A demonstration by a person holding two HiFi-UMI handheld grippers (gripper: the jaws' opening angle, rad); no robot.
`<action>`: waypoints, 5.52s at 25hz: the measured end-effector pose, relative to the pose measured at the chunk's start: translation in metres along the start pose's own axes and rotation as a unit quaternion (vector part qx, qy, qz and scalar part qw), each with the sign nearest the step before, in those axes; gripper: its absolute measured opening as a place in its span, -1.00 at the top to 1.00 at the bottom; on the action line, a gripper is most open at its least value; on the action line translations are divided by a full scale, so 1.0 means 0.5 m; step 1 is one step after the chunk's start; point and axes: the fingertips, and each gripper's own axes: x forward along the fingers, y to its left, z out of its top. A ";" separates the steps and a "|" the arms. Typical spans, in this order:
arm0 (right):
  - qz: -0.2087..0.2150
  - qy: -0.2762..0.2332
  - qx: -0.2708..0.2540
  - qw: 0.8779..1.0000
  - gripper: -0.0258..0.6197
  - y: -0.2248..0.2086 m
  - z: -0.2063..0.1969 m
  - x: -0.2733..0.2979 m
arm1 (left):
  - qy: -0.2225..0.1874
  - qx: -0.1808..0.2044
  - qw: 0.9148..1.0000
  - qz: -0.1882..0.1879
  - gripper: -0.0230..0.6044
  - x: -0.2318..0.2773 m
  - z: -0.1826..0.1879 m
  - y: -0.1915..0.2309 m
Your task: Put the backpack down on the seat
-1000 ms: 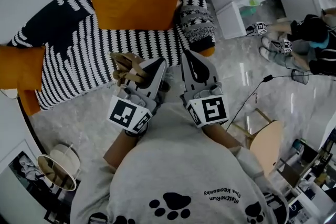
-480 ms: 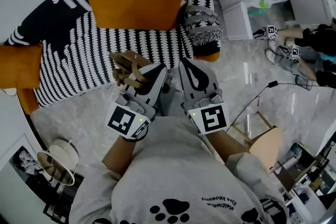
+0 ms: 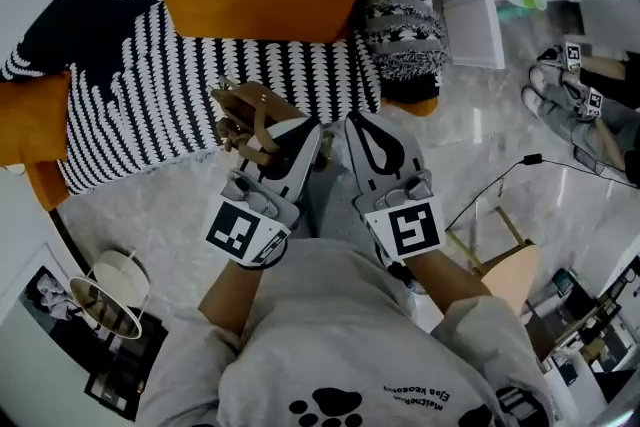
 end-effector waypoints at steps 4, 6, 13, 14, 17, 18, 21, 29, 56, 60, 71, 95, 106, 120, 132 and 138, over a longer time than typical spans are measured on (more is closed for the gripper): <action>0.008 0.003 -0.002 1.000 0.80 -0.008 -0.023 0.034 | 0.002 -0.004 1.000 0.003 0.87 0.018 -0.027 0.028; 0.005 0.006 0.002 1.000 0.80 -0.013 -0.037 0.045 | 0.003 -0.007 1.000 0.005 0.87 0.020 -0.042 0.038; 0.004 0.013 0.018 1.000 0.80 -0.011 -0.092 0.095 | -0.002 -0.029 0.999 0.021 0.87 0.030 -0.087 0.086; 0.004 0.016 0.020 1.000 0.80 -0.012 -0.101 0.099 | -0.002 -0.031 0.999 0.022 0.87 0.032 -0.093 0.091; 0.002 0.023 0.021 1.000 0.80 -0.017 -0.129 0.105 | -0.002 -0.032 0.999 0.024 0.87 0.039 -0.109 0.103; 0.001 0.024 0.020 1.000 0.80 -0.021 -0.139 0.106 | -0.002 -0.032 0.999 0.025 0.87 0.043 -0.117 0.107; -0.003 0.030 0.019 0.999 0.80 -0.031 -0.173 0.110 | 0.000 -0.036 0.999 0.026 0.87 0.051 -0.144 0.122; -0.004 0.051 0.021 0.998 0.80 -0.064 -0.216 0.121 | 0.019 -0.047 0.998 0.023 0.87 0.088 -0.177 0.145; 0.003 0.119 0.020 0.993 0.80 -0.137 -0.320 0.133 | 0.059 -0.082 0.995 0.020 0.87 0.225 -0.317 0.208; -0.016 0.118 0.022 0.993 0.80 -0.152 -0.313 0.149 | 0.069 -0.084 0.994 0.022 0.87 0.243 -0.332 0.222; -0.029 0.144 0.018 0.989 0.80 -0.197 -0.368 0.156 | 0.093 -0.079 0.992 0.033 0.87 0.287 -0.375 0.252; -0.015 0.174 0.016 0.984 0.80 -0.164 -0.414 0.173 | 0.168 -0.100 0.976 0.098 0.86 0.243 -0.473 0.335; -0.002 0.174 0.014 0.985 0.80 -0.109 -0.405 0.171 | 0.206 -0.159 0.962 0.079 0.42 0.195 -0.488 0.317; 0.002 0.163 0.004 0.987 0.80 -0.088 -0.372 0.147 | 0.290 -0.184 0.931 0.126 0.25 0.102 -0.537 0.328; -0.002 0.155 0.000 0.988 0.80 -0.020 -0.321 0.123 | 0.294 -0.193 0.924 0.151 0.24 -0.024 -0.514 0.308; -0.007 0.143 -0.011 0.990 0.80 -0.016 -0.245 0.099 | 0.275 -0.170 0.933 0.160 0.24 -0.046 -0.429 0.277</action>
